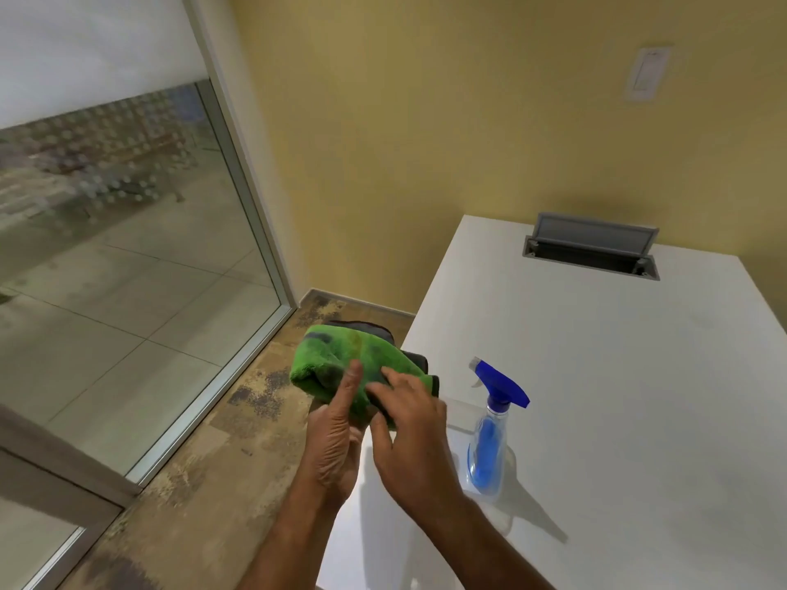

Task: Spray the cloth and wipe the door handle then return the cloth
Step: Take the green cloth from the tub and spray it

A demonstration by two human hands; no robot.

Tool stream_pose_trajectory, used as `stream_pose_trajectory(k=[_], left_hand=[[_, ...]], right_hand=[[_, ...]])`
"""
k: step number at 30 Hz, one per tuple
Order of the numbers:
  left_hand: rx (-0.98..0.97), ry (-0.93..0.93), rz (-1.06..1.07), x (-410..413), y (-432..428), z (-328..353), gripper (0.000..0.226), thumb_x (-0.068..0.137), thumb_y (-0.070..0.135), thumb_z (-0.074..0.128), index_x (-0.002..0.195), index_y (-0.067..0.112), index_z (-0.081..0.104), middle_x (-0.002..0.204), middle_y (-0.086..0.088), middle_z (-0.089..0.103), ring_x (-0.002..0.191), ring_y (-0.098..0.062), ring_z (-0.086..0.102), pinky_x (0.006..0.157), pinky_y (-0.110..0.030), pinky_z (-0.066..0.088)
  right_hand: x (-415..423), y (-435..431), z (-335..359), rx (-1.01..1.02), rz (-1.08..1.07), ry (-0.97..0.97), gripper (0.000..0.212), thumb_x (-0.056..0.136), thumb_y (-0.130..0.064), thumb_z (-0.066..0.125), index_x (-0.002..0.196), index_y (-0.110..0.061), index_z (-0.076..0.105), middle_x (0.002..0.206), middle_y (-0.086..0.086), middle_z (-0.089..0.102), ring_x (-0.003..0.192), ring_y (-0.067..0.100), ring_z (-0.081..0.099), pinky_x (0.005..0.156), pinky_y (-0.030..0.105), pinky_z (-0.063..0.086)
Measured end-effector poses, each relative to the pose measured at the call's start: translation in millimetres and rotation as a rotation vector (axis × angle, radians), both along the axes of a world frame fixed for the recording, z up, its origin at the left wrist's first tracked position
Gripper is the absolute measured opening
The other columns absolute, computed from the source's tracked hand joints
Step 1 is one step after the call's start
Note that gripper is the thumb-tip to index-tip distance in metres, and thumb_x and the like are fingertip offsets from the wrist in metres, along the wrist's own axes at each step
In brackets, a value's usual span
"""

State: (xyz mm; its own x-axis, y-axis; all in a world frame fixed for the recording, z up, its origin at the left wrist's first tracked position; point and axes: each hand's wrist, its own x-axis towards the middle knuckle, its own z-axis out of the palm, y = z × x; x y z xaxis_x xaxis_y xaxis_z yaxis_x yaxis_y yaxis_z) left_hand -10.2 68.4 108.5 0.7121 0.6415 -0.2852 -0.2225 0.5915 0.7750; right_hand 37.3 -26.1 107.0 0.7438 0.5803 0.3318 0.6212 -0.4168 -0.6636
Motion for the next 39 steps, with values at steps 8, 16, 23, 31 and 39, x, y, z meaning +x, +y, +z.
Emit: stream_pose_trajectory(k=[8, 16, 23, 31, 39], left_hand=[[-0.054, -0.008, 0.106, -3.5, 3.0, 2.8, 0.022, 0.089, 0.034, 0.075, 0.107, 0.025, 0.085, 0.119, -0.005, 0.082, 0.11, -0.022, 0.079, 0.084, -0.038, 0.067], [-0.037, -0.028, -0.01, -13.2, 0.8, 2.7, 0.04, 0.095, 0.042, 0.07, 0.13, 0.024, 0.074, 0.135, -0.01, 0.075, 0.125, -0.03, 0.071, 0.097, -0.047, 0.062], [0.053, 0.089, -0.131, -14.6, 8.7, 1.7, 0.056, 0.077, 0.058, 0.08, 0.122, 0.025, 0.078, 0.127, -0.012, 0.078, 0.117, -0.032, 0.076, 0.085, -0.041, 0.066], [0.1, 0.173, -0.064, -3.0, 9.3, 3.5, 0.055, 0.08, 0.047, 0.079, 0.124, 0.015, 0.072, 0.115, -0.014, 0.082, 0.103, -0.033, 0.08, 0.073, -0.037, 0.067], [-0.016, 0.183, -0.265, -2.9, 16.5, 0.8, 0.042, 0.084, 0.046, 0.078, 0.117, 0.02, 0.08, 0.122, -0.017, 0.079, 0.111, -0.036, 0.077, 0.081, -0.043, 0.067]], right_hand=[[0.1, -0.9, 2.6, 0.178, -0.07, 0.345, 0.051, 0.098, -0.039, 0.057, 0.147, -0.031, 0.043, 0.155, -0.004, 0.046, 0.139, 0.017, 0.046, 0.108, 0.048, 0.05], [24.3, 1.4, 12.2, 0.054, 0.087, 0.582, 0.098, 0.073, -0.079, 0.06, 0.152, -0.047, 0.012, 0.16, -0.006, 0.034, 0.143, 0.024, 0.039, 0.111, 0.055, 0.044], [36.3, 4.1, 4.3, 0.099, 0.157, 0.748, 0.092, 0.056, -0.091, 0.063, 0.136, -0.047, 0.048, 0.131, -0.009, 0.065, 0.12, 0.015, 0.063, 0.103, 0.046, 0.054], [37.3, 3.7, 4.1, 0.366, 0.148, 1.003, 0.033, 0.079, -0.037, 0.082, 0.108, -0.028, 0.071, 0.1, -0.005, 0.08, 0.09, 0.012, 0.077, 0.07, 0.022, 0.061], [41.6, 0.7, -3.9, 0.509, 0.193, 1.19, 0.034, 0.086, -0.012, 0.077, 0.119, -0.012, 0.07, 0.109, 0.013, 0.078, 0.098, 0.029, 0.076, 0.075, 0.034, 0.063]])
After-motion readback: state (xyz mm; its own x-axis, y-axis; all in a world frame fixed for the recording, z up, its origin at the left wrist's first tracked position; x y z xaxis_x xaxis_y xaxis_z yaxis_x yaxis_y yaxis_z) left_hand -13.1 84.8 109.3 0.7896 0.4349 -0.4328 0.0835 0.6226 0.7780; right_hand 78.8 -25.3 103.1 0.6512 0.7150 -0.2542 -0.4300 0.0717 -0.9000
